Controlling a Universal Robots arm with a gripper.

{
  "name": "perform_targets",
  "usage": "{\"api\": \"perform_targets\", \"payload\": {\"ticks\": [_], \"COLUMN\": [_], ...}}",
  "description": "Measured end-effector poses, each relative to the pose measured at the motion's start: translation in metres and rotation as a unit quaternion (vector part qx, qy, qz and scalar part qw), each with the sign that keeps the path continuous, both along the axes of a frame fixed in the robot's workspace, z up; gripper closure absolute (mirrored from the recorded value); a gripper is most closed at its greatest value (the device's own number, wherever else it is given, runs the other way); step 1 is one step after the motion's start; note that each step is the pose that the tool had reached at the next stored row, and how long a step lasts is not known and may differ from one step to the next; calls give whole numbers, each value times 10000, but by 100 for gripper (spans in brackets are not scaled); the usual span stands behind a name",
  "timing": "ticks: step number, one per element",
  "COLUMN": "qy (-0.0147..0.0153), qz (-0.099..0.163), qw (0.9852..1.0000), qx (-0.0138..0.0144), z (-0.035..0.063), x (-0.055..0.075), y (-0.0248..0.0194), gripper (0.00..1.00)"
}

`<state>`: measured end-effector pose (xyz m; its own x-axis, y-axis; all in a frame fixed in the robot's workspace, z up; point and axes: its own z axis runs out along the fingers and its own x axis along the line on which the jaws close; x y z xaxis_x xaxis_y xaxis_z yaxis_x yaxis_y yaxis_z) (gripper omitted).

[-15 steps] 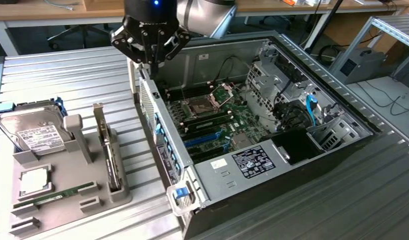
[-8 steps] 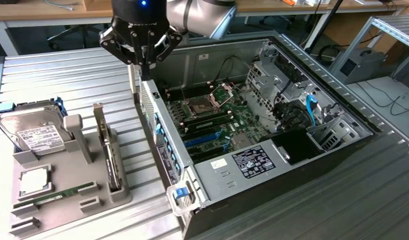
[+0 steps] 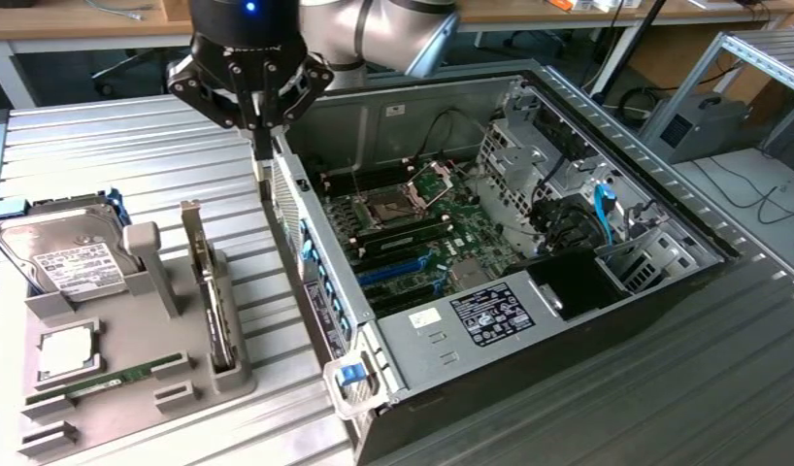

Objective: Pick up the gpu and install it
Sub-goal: 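Reach for the gpu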

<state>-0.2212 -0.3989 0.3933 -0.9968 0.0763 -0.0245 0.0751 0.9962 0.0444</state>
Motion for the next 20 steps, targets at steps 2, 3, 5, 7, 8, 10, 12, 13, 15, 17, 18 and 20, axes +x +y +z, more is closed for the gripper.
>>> {"api": "perform_targets", "payload": {"ticks": [2,3,5,7,8,10,12,13,15,17,18,20], "qy": [0,0,0,0,0,0,0,0,0,0,0,0], "qz": [0,0,0,0,0,0,0,1,0,0,0,0], "qw": [10000,10000,10000,10000,10000,10000,10000,10000,10000,10000,10000,10000], "qx": [0,0,0,0,0,0,0,0,0,0,0,0], "z": [0,0,0,0,0,0,0,0,0,0,0,0], "x": [-53,-73,-135,-225,-245,-288,-330,-358,-395,-443,-464,-497], "y": [0,0,0,0,0,0,0,0,0,0,0,0], "gripper": [89,89,89,89,89,89,89,89,89,89,89,89]}}
